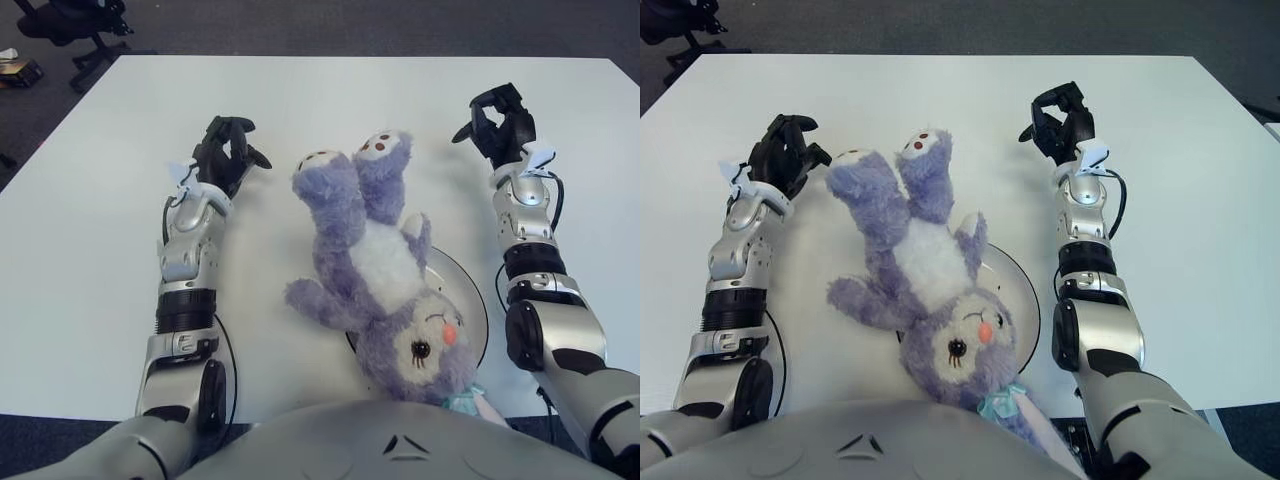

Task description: Put the doll into the plate.

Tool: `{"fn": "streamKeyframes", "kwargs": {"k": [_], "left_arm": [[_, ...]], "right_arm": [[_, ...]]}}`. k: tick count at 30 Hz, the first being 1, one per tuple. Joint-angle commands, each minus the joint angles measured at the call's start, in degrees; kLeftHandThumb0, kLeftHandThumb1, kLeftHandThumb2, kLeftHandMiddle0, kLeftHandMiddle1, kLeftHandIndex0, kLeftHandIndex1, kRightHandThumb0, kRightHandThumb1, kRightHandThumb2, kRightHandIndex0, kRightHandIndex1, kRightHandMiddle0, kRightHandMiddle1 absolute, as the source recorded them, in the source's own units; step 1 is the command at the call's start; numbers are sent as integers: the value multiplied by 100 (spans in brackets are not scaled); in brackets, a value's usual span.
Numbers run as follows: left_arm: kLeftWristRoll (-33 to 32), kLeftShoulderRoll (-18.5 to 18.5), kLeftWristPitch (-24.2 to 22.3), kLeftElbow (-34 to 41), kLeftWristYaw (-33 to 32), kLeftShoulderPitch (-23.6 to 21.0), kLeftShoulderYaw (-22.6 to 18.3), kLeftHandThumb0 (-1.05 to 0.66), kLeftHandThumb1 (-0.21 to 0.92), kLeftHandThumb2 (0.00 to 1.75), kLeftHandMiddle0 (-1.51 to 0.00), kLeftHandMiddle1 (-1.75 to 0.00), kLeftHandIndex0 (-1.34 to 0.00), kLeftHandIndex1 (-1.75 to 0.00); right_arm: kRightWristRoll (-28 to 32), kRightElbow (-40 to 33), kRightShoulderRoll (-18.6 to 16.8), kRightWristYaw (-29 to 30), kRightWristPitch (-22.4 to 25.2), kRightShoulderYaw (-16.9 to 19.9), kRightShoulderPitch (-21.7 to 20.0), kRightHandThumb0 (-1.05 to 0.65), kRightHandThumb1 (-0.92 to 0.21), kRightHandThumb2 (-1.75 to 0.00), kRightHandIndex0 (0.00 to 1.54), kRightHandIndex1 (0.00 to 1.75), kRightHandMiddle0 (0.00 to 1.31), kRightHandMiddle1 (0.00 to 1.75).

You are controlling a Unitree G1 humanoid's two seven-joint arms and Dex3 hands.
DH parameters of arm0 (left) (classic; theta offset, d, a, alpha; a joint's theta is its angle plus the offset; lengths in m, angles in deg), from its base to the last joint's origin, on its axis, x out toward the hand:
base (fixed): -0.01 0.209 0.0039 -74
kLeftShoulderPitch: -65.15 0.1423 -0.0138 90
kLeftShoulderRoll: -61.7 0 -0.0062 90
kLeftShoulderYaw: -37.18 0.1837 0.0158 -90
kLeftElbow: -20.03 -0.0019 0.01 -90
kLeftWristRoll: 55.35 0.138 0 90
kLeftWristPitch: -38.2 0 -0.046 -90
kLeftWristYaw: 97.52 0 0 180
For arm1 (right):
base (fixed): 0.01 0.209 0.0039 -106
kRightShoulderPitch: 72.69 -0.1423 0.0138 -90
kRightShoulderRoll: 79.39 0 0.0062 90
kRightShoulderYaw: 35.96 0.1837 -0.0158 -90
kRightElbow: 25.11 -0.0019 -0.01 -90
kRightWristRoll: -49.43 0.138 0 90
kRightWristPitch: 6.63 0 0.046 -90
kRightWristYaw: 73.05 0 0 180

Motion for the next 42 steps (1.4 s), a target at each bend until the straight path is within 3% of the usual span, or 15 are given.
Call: {"fn": "streamKeyframes", "kwargs": {"k": [1,11,27,33,42], "left_arm": [[78,13,185,-158,54,-119,22,-36,83,62,-81,-175,-26,-175],[275,86,683,-515,-12,-137,59,-35,85,61,-77,-175,-25,-175],[436,292,1243,-692,-124,-61,83,-35,89,54,-71,-175,-23,-175],[558,464,1449,-647,-204,18,185,-35,91,52,-72,-175,-22,-175],[701,472,1504,-683,-229,30,231,-35,92,50,-75,-175,-22,-175]], "right_arm": [[77,57,-91,-40,-153,25,178,-35,-92,-45,71,142,27,168],[59,161,-203,-106,-448,20,434,-35,-92,-45,70,146,27,169],[320,-84,-437,-254,-387,95,801,-35,-92,-45,69,155,27,169],[289,-525,-476,-274,-279,33,1175,-35,-92,-48,64,170,24,172],[281,-1152,-452,-299,134,-6,1579,-35,-92,-49,63,174,23,174]]}}
